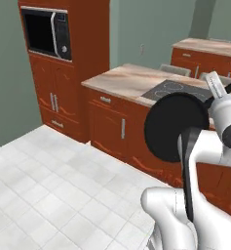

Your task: Pick the pan from the cabinet and place it on the stove. Then turn on the stove burner for the pan.

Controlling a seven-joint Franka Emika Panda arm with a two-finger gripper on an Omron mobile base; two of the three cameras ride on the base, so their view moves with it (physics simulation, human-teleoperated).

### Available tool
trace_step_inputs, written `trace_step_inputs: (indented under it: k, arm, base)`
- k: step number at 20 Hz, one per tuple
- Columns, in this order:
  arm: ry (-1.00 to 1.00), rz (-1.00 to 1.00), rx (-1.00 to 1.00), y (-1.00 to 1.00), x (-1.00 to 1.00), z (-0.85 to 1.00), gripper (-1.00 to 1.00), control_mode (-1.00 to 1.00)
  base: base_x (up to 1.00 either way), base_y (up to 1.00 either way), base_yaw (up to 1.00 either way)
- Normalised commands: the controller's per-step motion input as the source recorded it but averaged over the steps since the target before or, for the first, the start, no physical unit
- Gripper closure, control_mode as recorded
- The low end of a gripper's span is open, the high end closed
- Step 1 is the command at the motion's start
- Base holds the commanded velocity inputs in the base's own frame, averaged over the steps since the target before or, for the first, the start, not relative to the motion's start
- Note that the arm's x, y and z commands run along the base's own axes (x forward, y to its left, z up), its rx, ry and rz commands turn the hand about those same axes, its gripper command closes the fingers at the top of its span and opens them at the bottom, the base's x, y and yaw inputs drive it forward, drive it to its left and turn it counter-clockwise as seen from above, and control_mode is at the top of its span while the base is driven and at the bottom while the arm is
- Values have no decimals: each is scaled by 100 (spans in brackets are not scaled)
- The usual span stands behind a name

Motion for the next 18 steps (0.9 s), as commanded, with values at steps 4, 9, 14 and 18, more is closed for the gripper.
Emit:
trace_step_inputs:
  k: [4,9,14,18]
  arm:
    - [0,0,0,0,0,0,100,100]
    - [0,0,0,0,0,0,100,100]
    - [0,0,0,0,0,0,100,100]
    - [0,0,0,0,0,0,100,100]
  base:
    - [45,48,-44]
    - [68,76,-38]
    - [85,65,-34]
    - [84,33,-32]
